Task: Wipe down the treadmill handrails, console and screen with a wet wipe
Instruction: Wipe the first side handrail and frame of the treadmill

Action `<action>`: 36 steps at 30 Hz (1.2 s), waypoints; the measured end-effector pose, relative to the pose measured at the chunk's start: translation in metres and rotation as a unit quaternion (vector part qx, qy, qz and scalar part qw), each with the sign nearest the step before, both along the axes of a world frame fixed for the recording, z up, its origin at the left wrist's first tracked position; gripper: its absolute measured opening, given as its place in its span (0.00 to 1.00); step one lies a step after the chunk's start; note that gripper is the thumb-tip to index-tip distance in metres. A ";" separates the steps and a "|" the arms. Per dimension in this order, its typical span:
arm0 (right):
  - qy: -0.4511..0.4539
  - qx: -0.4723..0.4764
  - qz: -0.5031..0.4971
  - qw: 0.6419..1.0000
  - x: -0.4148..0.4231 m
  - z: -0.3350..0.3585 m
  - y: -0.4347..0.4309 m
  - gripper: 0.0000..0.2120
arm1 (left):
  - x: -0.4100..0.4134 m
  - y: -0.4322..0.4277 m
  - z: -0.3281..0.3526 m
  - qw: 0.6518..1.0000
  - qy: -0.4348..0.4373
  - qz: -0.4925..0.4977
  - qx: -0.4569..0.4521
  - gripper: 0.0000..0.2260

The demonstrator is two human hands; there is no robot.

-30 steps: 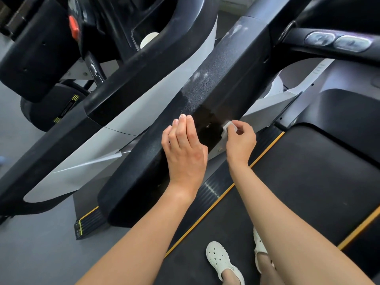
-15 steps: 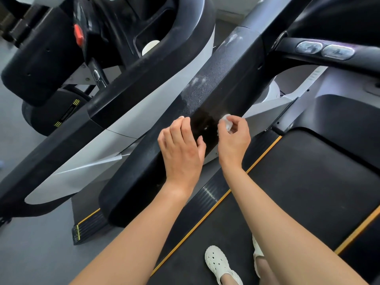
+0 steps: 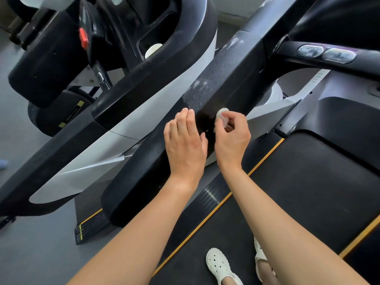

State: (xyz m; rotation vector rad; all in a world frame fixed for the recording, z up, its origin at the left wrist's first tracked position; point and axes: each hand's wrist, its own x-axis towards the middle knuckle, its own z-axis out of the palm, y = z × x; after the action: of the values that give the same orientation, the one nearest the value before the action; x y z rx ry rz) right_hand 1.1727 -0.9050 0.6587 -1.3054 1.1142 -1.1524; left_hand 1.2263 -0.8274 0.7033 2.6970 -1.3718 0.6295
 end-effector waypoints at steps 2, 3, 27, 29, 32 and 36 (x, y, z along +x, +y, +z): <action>-0.025 -0.061 0.017 0.998 0.005 0.014 0.001 0.04 | -0.001 -0.001 -0.002 1.000 0.009 0.001 -0.014 0.28; -0.029 -0.084 0.024 0.996 0.007 0.017 0.001 0.06 | -0.001 -0.001 -0.002 1.000 0.010 0.002 -0.019 0.28; 0.042 -0.217 0.076 0.972 0.001 0.002 -0.003 0.09 | -0.002 0.000 -0.008 1.000 -0.002 0.008 -0.014 0.28; 0.028 -0.252 0.084 0.964 0.003 0.007 -0.005 0.07 | -0.001 0.000 -0.008 1.000 -0.006 0.006 -0.022 0.28; 0.042 -0.235 0.074 0.968 -0.001 -0.008 -0.006 0.08 | -0.002 0.001 -0.007 1.000 -0.003 0.001 -0.012 0.29; 0.102 -0.077 0.033 0.991 -0.010 -0.038 -0.003 0.07 | -0.005 0.001 -0.006 1.000 0.001 0.007 -0.005 0.30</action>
State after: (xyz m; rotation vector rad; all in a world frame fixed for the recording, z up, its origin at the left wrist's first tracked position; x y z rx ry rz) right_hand 1.1627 -0.9076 0.6208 -1.5974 1.1356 -1.0921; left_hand 1.2213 -0.8262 0.6973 2.7012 -1.3457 0.6337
